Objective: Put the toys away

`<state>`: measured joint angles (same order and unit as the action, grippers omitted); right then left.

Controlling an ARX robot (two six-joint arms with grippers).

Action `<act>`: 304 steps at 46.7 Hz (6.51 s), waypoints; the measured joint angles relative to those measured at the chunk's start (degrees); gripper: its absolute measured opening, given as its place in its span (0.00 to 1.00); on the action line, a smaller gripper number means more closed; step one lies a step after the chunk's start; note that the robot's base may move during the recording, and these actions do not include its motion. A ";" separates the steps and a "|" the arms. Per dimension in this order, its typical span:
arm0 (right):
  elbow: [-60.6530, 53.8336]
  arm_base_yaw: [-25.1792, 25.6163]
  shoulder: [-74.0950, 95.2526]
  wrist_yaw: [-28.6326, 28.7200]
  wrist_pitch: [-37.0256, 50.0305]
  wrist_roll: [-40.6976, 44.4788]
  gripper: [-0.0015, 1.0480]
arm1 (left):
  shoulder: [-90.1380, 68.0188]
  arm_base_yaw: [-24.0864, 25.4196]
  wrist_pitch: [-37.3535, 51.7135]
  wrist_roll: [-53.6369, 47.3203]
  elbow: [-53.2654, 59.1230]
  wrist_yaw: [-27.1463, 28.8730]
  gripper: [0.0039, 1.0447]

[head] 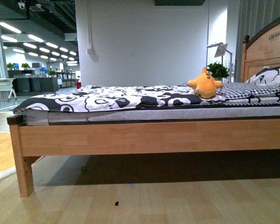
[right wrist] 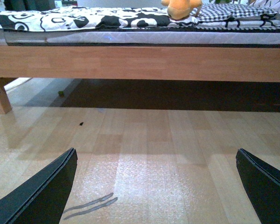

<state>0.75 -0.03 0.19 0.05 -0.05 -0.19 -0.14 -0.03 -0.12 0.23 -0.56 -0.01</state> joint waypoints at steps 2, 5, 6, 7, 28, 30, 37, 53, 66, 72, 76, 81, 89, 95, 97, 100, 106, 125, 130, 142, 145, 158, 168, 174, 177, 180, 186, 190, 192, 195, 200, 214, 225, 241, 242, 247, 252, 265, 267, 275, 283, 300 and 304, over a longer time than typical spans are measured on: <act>0.00 0.00 0.00 0.00 0.00 0.00 1.00 | 0.00 0.00 0.00 0.00 0.00 0.00 0.95; 0.00 0.00 0.00 0.00 0.00 0.00 1.00 | 0.00 0.00 0.00 0.00 0.00 0.00 0.95; 0.00 0.00 0.00 0.00 0.00 0.00 1.00 | 0.00 0.00 0.00 0.00 0.00 0.00 0.95; 0.00 0.00 0.00 0.00 0.00 0.00 1.00 | 0.00 0.00 0.00 0.00 0.00 0.00 0.95; 0.00 0.00 0.00 0.00 0.00 0.00 1.00 | 0.00 0.00 0.00 0.00 0.00 0.02 0.95; 0.00 0.00 0.00 0.00 0.00 0.00 1.00 | 0.00 0.00 0.00 0.00 0.00 0.00 0.95; 0.00 0.00 0.00 0.00 0.00 0.00 1.00 | 0.00 0.00 0.00 0.00 0.00 0.00 0.95; 0.00 0.00 0.00 0.00 0.00 0.00 1.00 | 0.00 0.00 0.00 0.00 0.00 0.00 0.95; 0.00 0.00 -0.02 0.00 0.00 0.00 1.00 | 0.00 0.00 0.00 0.00 0.00 0.00 0.95; 0.00 0.00 0.00 0.00 0.00 0.00 1.00 | 0.00 0.00 0.00 0.00 0.00 0.00 0.95; 0.00 0.00 0.00 0.02 0.00 0.00 1.00 | 0.00 0.00 0.00 0.00 0.00 0.00 0.95; 0.00 0.00 0.00 0.00 0.00 0.00 1.00 | 0.00 0.00 0.00 0.00 0.00 0.00 0.95; 0.00 0.00 0.00 0.00 0.00 0.00 1.00 | 0.00 0.00 0.00 0.00 0.00 0.00 0.95; 0.00 0.00 -0.02 0.00 0.00 0.00 1.00 | 0.00 0.00 0.00 0.00 0.00 0.00 0.95; 0.00 0.00 0.00 0.00 0.00 0.00 1.00 | 0.00 0.00 0.00 0.00 0.00 0.00 0.95; 0.00 0.00 0.00 0.00 0.00 0.00 1.00 | 0.00 0.00 0.00 0.00 0.00 0.00 0.95; 0.00 0.00 0.00 0.00 0.00 0.00 1.00 | 0.00 0.00 0.00 0.00 0.00 0.00 0.95; 0.00 0.00 0.00 0.00 0.00 0.00 1.00 | 0.00 0.00 0.00 0.00 0.00 0.00 0.95; 0.00 0.00 0.00 0.02 0.00 0.00 1.00 | 0.00 0.00 0.00 0.00 0.00 0.00 0.95; 0.00 0.00 -0.02 0.00 0.00 0.00 1.00 | 0.00 0.00 0.00 0.00 0.00 0.00 0.95; 0.00 0.00 -0.02 0.00 0.00 0.00 1.00 | 0.00 0.00 0.00 0.00 0.00 0.00 0.95; 0.00 0.00 0.00 0.00 0.00 0.00 1.00 | 0.00 0.00 0.00 0.00 0.00 0.00 0.95; 0.00 0.00 0.00 0.00 0.00 0.00 1.00 | 0.00 0.00 0.00 0.00 0.00 0.00 0.95; 0.00 0.00 0.00 0.02 0.00 0.00 1.00 | 0.00 0.00 0.00 0.00 0.00 0.00 0.95; 0.00 0.00 -0.02 0.00 0.00 0.00 1.00 | 0.00 0.00 0.00 0.00 0.00 0.00 0.95; 0.00 0.00 0.00 0.02 0.00 0.00 1.00 | 0.00 0.00 0.00 0.00 0.00 0.00 0.95; 0.00 0.00 0.00 0.00 0.00 0.00 1.00 | -0.02 0.00 0.00 0.00 0.00 0.00 0.95; 0.00 0.00 -0.02 0.00 0.00 0.00 1.00 | -0.02 0.00 0.00 0.00 0.00 0.00 0.95; 0.00 0.00 -0.02 0.02 0.00 0.00 1.00 | 0.00 0.00 0.00 0.00 0.00 0.00 0.95; 0.00 0.00 -0.02 0.00 0.00 0.00 1.00 | 0.00 0.00 0.00 0.00 0.00 0.00 0.95; 0.00 0.00 -0.02 0.04 0.00 0.00 1.00 | 0.00 0.00 0.00 0.00 0.00 0.00 0.95; 0.00 0.00 0.00 0.00 0.00 0.00 1.00 | -0.02 0.00 0.00 0.00 0.00 -0.02 0.95; 0.00 0.00 -0.02 0.00 0.00 0.00 1.00 | 0.00 0.00 0.00 0.00 0.00 0.00 0.95; 0.00 0.00 0.00 0.00 0.00 0.00 1.00 | -0.02 0.00 0.00 0.00 0.00 -0.02 0.95; 0.00 0.00 0.00 0.00 0.00 0.00 1.00 | 0.00 0.00 0.00 0.00 0.00 0.00 0.95; 0.00 0.00 0.00 0.17 0.00 0.00 1.00 | -0.02 0.00 0.00 0.00 0.00 0.20 0.95; 0.00 0.00 -0.02 0.17 0.00 0.00 1.00 | -0.02 -0.02 0.00 0.00 0.00 0.13 0.95; 0.00 0.00 -0.02 0.15 0.00 0.00 1.00 | 0.00 -0.02 0.00 0.00 0.00 0.11 0.95; 0.00 0.00 -0.02 0.13 0.00 0.00 1.00 | 0.00 -0.02 0.00 0.00 0.00 0.09 0.95; 0.00 0.00 0.00 -0.22 0.00 0.00 1.00 | 0.00 0.00 0.00 -0.02 0.00 -0.20 0.95; 0.00 0.00 0.00 -0.20 0.00 0.00 1.00 | 0.00 0.00 0.00 0.00 0.00 -0.09 0.95; 1.36 16.83 11.78 28.15 16.85 -13.68 1.00 | 0.00 0.00 0.00 0.00 0.00 0.00 0.95; 4.98 21.11 20.90 31.19 26.10 -16.92 1.00 | 0.00 0.00 0.00 0.00 0.00 -0.02 0.95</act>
<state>5.74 21.08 21.08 31.24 26.04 -17.10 -0.14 -0.03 -0.12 0.23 -0.56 -0.03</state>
